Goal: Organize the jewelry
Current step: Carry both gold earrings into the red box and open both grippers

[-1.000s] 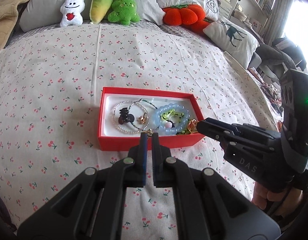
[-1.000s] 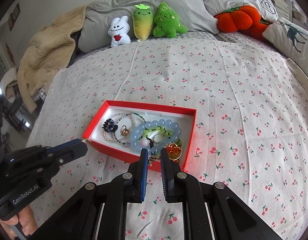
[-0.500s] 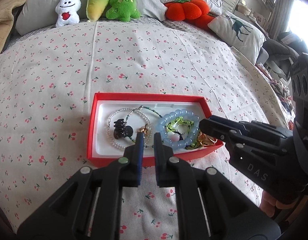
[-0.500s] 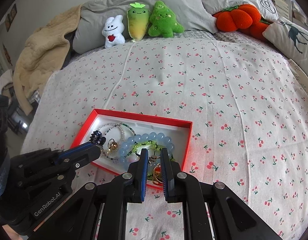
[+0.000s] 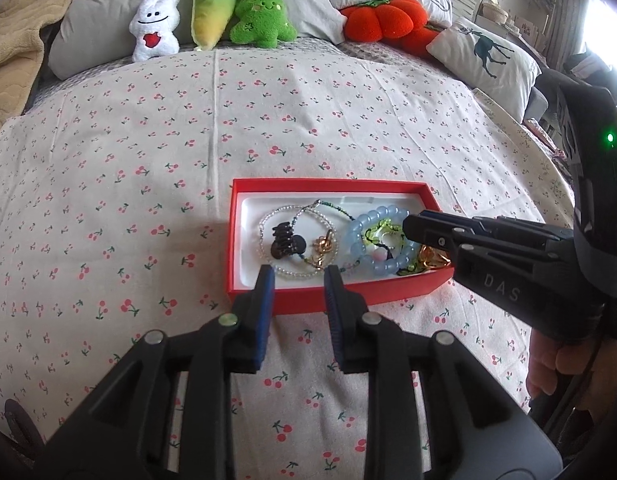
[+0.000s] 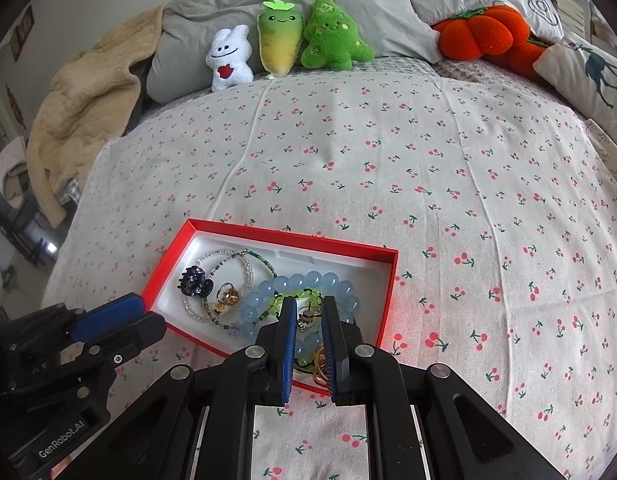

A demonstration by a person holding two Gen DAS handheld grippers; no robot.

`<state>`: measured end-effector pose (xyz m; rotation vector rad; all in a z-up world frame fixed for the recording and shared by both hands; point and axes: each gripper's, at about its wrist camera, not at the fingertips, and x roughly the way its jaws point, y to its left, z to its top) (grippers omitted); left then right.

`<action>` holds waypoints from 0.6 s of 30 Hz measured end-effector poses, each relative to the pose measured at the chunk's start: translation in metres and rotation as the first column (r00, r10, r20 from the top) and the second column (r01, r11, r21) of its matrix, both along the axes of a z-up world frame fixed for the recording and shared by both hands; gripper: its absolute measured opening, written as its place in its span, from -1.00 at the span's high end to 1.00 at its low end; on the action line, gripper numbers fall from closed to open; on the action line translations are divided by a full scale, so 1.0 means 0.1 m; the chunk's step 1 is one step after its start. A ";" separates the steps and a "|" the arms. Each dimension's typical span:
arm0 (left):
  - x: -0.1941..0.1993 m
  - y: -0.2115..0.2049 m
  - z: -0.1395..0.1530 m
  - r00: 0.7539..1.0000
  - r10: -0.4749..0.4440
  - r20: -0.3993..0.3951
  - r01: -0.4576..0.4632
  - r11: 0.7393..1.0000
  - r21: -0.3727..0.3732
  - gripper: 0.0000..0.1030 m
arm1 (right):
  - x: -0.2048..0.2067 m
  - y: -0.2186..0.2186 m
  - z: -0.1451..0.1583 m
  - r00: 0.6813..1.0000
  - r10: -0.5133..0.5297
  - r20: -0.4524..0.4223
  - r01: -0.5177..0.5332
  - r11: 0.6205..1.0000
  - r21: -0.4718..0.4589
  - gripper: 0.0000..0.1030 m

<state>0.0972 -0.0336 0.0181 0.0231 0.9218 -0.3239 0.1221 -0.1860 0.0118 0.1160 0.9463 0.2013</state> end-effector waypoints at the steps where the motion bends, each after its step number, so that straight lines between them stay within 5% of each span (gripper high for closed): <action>1: 0.00 0.02 -0.01 1.000 0.004 -0.003 -0.004 1.000 0.003 0.47 | 0.01 0.02 -0.01 1.000 0.005 -0.004 -0.005 1.000 0.004 0.74; 8: 0.00 0.12 -0.05 0.999 0.030 -0.024 -0.030 0.999 0.017 0.13 | 0.08 0.03 -0.05 0.999 0.004 -0.045 -0.002 0.999 0.053 0.60; 11: -0.01 0.16 -0.05 0.999 0.038 -0.030 -0.038 0.999 0.019 -0.01 | 0.04 0.00 -0.01 1.000 0.000 -0.031 0.001 0.999 0.051 0.30; 13: -0.02 0.17 -0.04 0.998 0.044 -0.033 -0.043 0.999 0.023 -0.11 | -0.01 -0.05 0.04 1.000 -0.013 -0.010 0.013 0.998 0.067 -0.30; 18: -0.09 0.18 -0.04 0.997 0.061 -0.039 -0.059 0.997 0.057 -0.45 | -0.13 -0.20 0.16 0.999 -0.040 0.019 0.039 0.997 0.069 -0.33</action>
